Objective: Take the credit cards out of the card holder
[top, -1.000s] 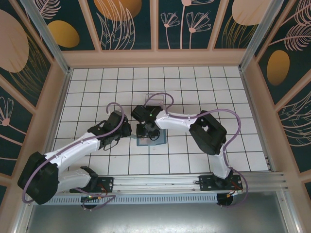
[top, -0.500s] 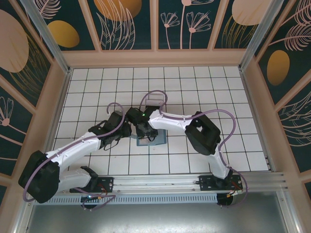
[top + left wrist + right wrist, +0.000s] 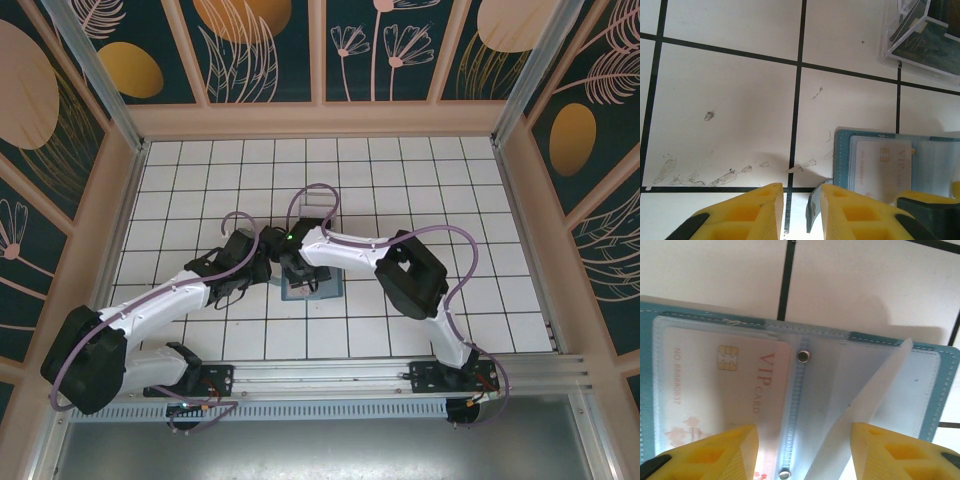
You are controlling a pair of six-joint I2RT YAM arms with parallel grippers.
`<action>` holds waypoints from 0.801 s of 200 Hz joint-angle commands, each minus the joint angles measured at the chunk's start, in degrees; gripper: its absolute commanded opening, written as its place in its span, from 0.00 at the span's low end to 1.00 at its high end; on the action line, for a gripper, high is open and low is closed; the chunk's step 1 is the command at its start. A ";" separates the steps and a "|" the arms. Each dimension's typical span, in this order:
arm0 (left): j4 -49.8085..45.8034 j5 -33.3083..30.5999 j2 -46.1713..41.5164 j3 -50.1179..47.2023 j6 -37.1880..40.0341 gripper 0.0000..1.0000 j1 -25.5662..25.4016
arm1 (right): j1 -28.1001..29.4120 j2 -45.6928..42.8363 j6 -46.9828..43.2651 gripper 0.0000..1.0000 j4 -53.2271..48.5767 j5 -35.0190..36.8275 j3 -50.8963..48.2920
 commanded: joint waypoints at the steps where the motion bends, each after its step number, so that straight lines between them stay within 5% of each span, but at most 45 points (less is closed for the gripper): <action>1: 0.52 0.28 0.49 1.51 0.94 0.27 0.27 | 0.40 -0.07 1.10 0.54 -4.48 4.63 0.47; 99: 1.99 3.02 3.15 2.84 0.98 0.27 0.22 | -1.08 -6.40 3.32 0.57 -4.29 7.06 -7.51; 160: 2.63 4.72 5.19 3.80 1.56 0.27 0.30 | -3.40 -13.83 2.68 0.57 7.87 -0.51 -17.06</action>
